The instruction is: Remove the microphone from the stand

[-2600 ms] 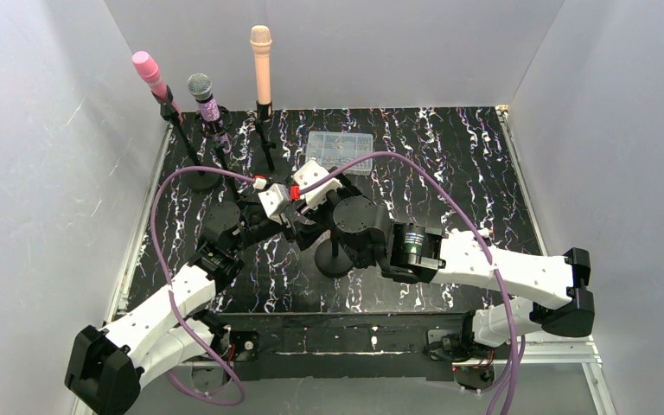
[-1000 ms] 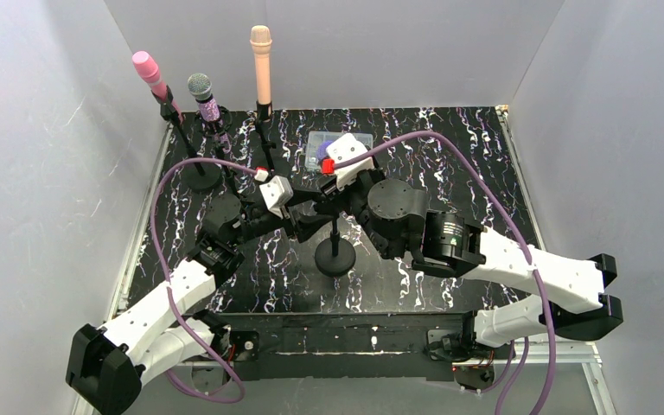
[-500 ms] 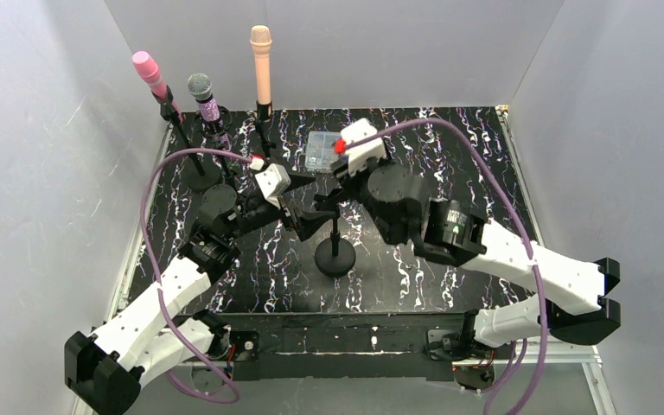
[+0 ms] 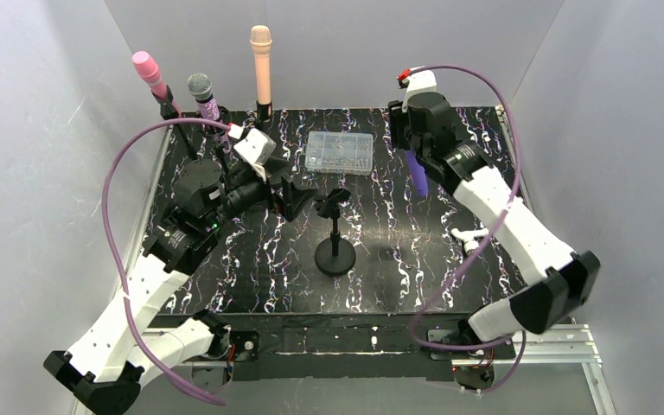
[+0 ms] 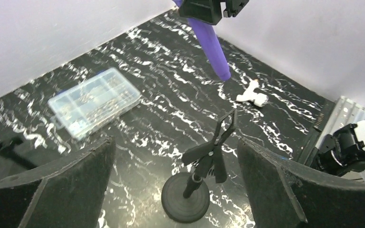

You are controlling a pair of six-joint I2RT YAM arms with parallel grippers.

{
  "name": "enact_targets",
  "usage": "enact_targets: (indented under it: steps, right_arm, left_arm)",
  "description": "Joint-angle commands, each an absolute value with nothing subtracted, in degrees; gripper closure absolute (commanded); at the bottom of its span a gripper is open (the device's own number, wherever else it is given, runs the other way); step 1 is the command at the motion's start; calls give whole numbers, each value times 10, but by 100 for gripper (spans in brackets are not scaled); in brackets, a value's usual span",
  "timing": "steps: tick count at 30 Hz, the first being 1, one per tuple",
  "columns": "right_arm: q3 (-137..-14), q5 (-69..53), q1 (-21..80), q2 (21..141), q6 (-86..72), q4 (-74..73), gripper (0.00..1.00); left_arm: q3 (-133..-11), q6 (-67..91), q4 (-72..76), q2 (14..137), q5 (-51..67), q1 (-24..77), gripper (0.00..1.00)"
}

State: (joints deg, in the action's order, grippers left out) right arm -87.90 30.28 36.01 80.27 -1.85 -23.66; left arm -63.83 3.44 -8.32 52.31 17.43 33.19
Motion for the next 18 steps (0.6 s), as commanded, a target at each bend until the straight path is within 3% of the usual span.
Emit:
enact_targets:
  steps: [1, 10, 18]
  right_arm:
    - [-904, 169, 276, 875, -77, -207, 80]
    - [-1052, 83, 157, 1106, -86, -272, 83]
    - [-1243, 76, 125, 1290, -85, -345, 82]
  left_arm:
    - [-675, 53, -204, 516, 90, 333, 2]
    - [-666, 123, -257, 456, 135, 333, 2]
    - [-656, 148, -284, 427, 169, 333, 2]
